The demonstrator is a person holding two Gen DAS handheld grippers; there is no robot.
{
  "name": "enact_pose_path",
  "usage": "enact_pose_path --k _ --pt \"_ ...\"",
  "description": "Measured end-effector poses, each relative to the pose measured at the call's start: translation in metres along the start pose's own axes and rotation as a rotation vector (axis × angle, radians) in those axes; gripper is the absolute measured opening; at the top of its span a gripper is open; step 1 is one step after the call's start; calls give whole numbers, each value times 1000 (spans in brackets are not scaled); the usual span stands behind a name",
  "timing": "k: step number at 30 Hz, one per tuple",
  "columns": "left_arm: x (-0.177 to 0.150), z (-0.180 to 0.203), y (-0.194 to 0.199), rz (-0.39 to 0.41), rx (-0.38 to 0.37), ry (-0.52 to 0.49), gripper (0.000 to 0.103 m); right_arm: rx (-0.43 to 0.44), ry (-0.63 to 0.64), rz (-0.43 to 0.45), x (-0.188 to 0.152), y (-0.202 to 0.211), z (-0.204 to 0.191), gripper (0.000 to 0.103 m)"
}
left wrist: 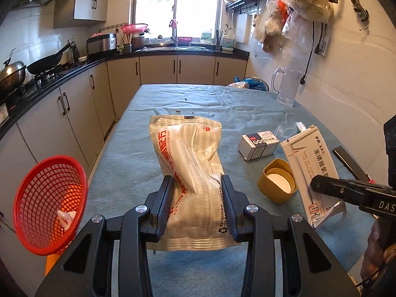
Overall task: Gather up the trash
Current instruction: 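Carry the white printed bag to the red basket while the right tool carries the tall white box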
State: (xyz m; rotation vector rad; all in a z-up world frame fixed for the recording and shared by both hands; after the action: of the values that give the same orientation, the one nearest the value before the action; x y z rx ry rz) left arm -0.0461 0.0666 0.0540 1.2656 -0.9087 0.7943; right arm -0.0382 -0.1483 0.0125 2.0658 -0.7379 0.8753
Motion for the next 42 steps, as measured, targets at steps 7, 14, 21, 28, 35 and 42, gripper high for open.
enact_pose_path --k 7,14,21,28,35,42 --pt "1 -23 16 27 20 34 37 34 20 -25 -1 -16 -24 14" --pt "1 -59 33 52 67 83 37 99 53 -62 -3 -41 -60 14" --pt "-1 -99 52 73 124 138 37 168 89 -101 -4 -69 -100 14" --pt "-4 -141 73 94 189 189 37 230 118 -147 -7 -99 -138 14" --pt "-9 -188 93 92 265 243 37 300 144 -189 -7 -133 -184 14" --pt "-16 -224 110 79 314 300 37 357 172 -227 -12 -162 -224 14"
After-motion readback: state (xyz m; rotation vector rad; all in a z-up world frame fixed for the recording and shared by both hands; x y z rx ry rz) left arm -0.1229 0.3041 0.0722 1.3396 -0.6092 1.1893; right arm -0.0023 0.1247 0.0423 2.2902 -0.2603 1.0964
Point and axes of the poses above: each gripper's, at about its wrist camera, not at the fingertips, and y roughly against the way its jaws point, z to its right, x to its top, the point moved 4 cm from there along -y, roughly the way its jaws point, and after that the axes turned 12 degrees about z, right-handed, at the moved point
